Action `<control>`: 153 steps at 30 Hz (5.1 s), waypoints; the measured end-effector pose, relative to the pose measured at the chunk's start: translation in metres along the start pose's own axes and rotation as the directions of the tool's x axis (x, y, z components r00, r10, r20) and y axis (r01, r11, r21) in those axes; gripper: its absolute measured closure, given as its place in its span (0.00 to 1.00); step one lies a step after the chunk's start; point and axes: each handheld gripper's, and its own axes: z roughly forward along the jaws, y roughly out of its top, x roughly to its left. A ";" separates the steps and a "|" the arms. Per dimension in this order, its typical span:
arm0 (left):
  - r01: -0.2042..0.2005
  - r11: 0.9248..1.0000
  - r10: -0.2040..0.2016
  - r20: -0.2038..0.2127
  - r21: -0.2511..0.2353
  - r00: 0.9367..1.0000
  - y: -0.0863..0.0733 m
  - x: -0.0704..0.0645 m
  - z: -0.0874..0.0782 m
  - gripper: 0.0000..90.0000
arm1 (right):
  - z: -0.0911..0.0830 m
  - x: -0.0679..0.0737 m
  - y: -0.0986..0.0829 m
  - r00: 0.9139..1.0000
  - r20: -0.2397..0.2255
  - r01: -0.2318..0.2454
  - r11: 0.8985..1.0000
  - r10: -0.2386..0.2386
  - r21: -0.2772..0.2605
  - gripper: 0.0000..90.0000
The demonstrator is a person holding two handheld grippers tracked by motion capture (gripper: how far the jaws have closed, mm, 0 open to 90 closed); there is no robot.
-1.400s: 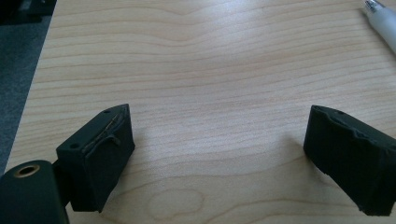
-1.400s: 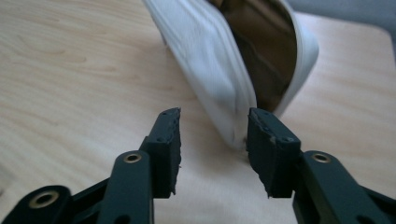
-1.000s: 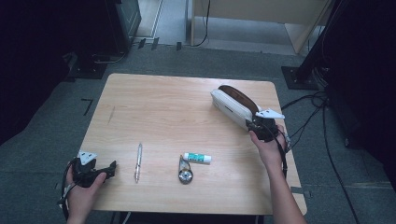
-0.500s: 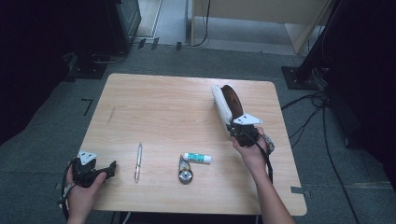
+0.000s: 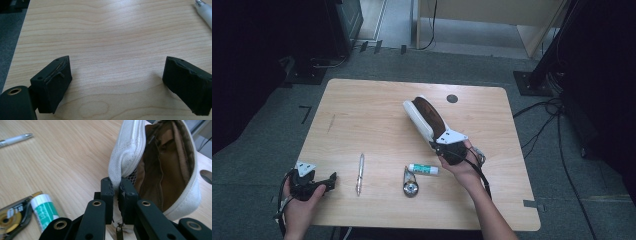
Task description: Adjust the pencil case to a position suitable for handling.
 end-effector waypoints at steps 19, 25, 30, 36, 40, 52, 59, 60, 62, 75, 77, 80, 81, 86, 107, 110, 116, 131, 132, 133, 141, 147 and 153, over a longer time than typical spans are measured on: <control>-0.017 0.999 0.020 0.061 -0.041 0.998 0.022 -0.007 -0.012 0.10 | -0.040 -0.030 0.010 0.976 0.091 -0.187 0.976 0.197 -0.108 0.65; -0.073 0.994 0.081 0.102 -0.079 0.992 0.053 -0.022 -0.012 0.10 | -0.028 -0.045 0.003 0.942 0.133 -0.302 0.951 0.309 -0.072 0.53; -0.083 0.991 0.098 0.148 -0.107 0.984 0.076 -0.035 -0.009 0.11 | -0.007 -0.045 0.000 0.929 0.121 -0.349 0.937 0.349 -0.021 0.50; -0.088 0.988 0.110 0.179 -0.130 0.978 0.096 -0.052 -0.002 0.15 | 0.008 -0.044 0.001 0.926 0.103 -0.365 0.931 0.363 0.003 0.70; -0.090 0.987 0.116 0.203 -0.135 0.972 0.102 -0.060 0.002 0.15 | 0.008 -0.043 0.002 0.934 0.096 -0.346 0.938 0.345 -0.002 0.82; -0.113 0.985 0.140 0.232 -0.129 0.963 0.110 -0.081 0.014 0.15 | 0.009 -0.038 0.010 0.971 -0.006 -0.240 0.970 0.240 -0.033 0.87; -0.125 0.981 0.160 0.263 -0.146 0.951 0.123 -0.091 0.022 0.15 | 0.020 -0.036 0.016 0.975 -0.080 -0.209 0.977 0.205 -0.045 0.87; -0.127 0.980 0.165 0.267 -0.154 0.949 0.126 -0.092 0.023 0.15 | 0.022 -0.037 0.018 0.977 -0.097 -0.197 0.980 0.192 -0.042 0.87; -0.128 0.978 0.170 0.279 -0.163 0.945 0.132 -0.092 0.027 0.15 | 0.025 -0.037 0.021 0.976 -0.120 -0.187 0.982 0.182 -0.031 0.87; -0.090 0.976 0.159 0.360 -0.201 0.919 0.184 -0.098 0.058 0.17 | 0.033 -0.039 0.025 0.973 -0.146 -0.176 0.984 0.179 0.035 0.86; -0.067 0.977 0.139 0.374 -0.200 0.917 0.193 -0.099 0.063 0.17 | 0.033 -0.040 0.024 0.973 -0.152 -0.169 0.985 0.173 0.035 0.86; -0.062 0.979 0.133 0.382 -0.192 0.914 0.204 -0.101 0.070 0.18 | 0.033 -0.041 0.024 0.974 -0.161 -0.153 0.988 0.157 0.038 0.86; -0.064 0.980 0.134 0.384 -0.190 0.913 0.207 -0.102 0.073 0.18 | 0.033 -0.041 0.024 0.974 -0.167 -0.146 0.988 0.151 0.039 0.86; -0.087 0.982 0.152 0.429 -0.167 0.891 0.210 -0.109 0.082 0.27 | 0.032 -0.044 0.024 0.974 -0.190 -0.120 0.992 0.125 0.039 0.86; -0.127 0.981 0.182 0.454 -0.148 0.872 0.187 -0.104 0.059 0.34 | 0.045 -0.047 0.031 0.969 -0.186 -0.162 0.986 0.165 0.029 0.87; -0.114 0.983 0.170 0.478 -0.145 0.861 0.185 -0.099 0.056 0.34 | 0.046 -0.044 0.033 0.959 -0.222 -0.169 0.985 0.174 0.044 0.87; -0.085 0.982 0.156 0.460 -0.171 0.874 0.183 -0.092 0.052 0.33 | 0.037 -0.030 0.036 0.965 -0.202 -0.160 0.986 0.167 0.048 0.87; -0.068 0.979 0.153 0.479 -0.191 0.864 0.166 -0.080 0.031 0.29 | 0.011 -0.040 0.010 0.963 -0.193 -0.180 0.982 0.189 0.063 0.87; -0.072 0.979 0.156 0.479 -0.190 0.864 0.165 -0.079 0.031 0.29 | 0.010 -0.039 0.009 0.961 -0.200 -0.180 0.982 0.189 0.065 0.87; -0.069 0.980 0.153 0.479 -0.189 0.865 0.164 -0.079 0.032 0.29 | 0.008 -0.038 0.009 0.959 -0.208 -0.180 0.981 0.190 0.067 0.87; -0.063 0.981 0.144 0.476 -0.182 0.868 0.159 -0.077 0.034 0.27 | 0.006 -0.039 0.005 0.955 -0.204 -0.209 0.976 0.216 0.059 0.72; -0.061 0.984 0.133 0.457 -0.169 0.880 0.153 -0.071 0.031 0.15 | 0.000 -0.040 0.009 0.956 -0.176 -0.236 0.972 0.236 0.021 0.51; -0.040 0.982 0.122 0.464 -0.183 0.878 0.139 -0.054 0.022 0.07 | -0.020 -0.046 0.010 0.958 -0.123 -0.263 0.965 0.260 -0.011 0.41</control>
